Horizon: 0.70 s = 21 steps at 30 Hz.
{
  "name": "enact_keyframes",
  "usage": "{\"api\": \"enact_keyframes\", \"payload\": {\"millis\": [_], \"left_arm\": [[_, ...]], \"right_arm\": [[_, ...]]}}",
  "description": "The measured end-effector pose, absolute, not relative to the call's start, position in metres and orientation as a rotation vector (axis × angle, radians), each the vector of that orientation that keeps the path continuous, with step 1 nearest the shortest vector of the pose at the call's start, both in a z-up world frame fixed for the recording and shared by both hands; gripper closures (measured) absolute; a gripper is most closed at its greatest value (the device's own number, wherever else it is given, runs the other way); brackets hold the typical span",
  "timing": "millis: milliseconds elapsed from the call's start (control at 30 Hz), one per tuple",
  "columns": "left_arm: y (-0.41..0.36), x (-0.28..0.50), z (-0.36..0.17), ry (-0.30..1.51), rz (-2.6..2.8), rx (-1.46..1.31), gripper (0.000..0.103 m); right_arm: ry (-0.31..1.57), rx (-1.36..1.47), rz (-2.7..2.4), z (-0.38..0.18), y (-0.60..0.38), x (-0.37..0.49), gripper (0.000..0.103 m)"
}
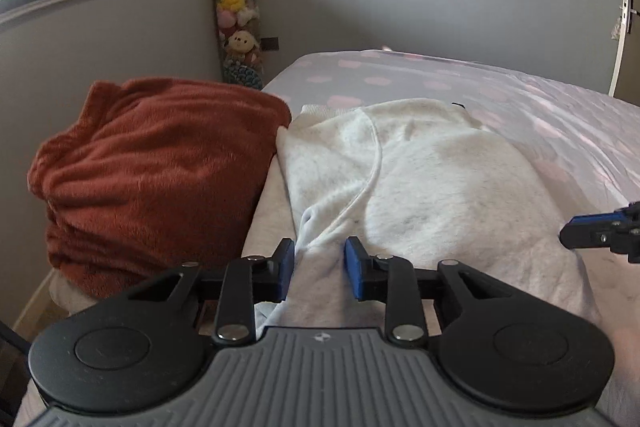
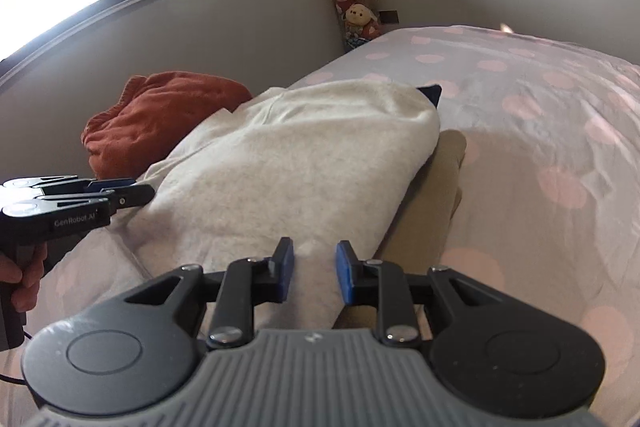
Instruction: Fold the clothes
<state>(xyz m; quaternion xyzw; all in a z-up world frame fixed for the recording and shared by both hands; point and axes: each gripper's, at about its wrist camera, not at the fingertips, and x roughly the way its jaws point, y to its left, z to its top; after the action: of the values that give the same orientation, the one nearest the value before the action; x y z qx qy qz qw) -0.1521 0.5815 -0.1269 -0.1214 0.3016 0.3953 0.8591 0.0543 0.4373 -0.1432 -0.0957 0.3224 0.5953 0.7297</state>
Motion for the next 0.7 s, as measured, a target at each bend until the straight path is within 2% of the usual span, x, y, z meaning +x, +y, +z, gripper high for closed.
{"api": "enact_keyframes", "payload": {"millis": [200,367,567,633,700], "left_arm": [[0.601,-0.158,-0.155,0.639,0.832,-0.399,0.075],[0.597,-0.158,-0.147,0.657,0.852,-0.410,0.073],[0.559,-0.167,-0.105,0.617,0.917,-0.382,0.070],[0.538,-0.169,-0.088,0.606,0.929,-0.361,0.061],[0.516,-0.171,-0.072,0.581,0.929,-0.350,0.055]], "right_arm": [[0.737,-0.267,1.305,-0.158,0.449,0.052,0.075],[0.758,-0.295,1.291,-0.158,0.451,0.054,0.075],[0.775,-0.283,1.228,-0.126,0.424,0.052,0.067],[0.752,-0.272,1.208,-0.111,0.408,0.049,0.058],[0.722,-0.269,1.199,-0.094,0.393,0.042,0.054]]}}
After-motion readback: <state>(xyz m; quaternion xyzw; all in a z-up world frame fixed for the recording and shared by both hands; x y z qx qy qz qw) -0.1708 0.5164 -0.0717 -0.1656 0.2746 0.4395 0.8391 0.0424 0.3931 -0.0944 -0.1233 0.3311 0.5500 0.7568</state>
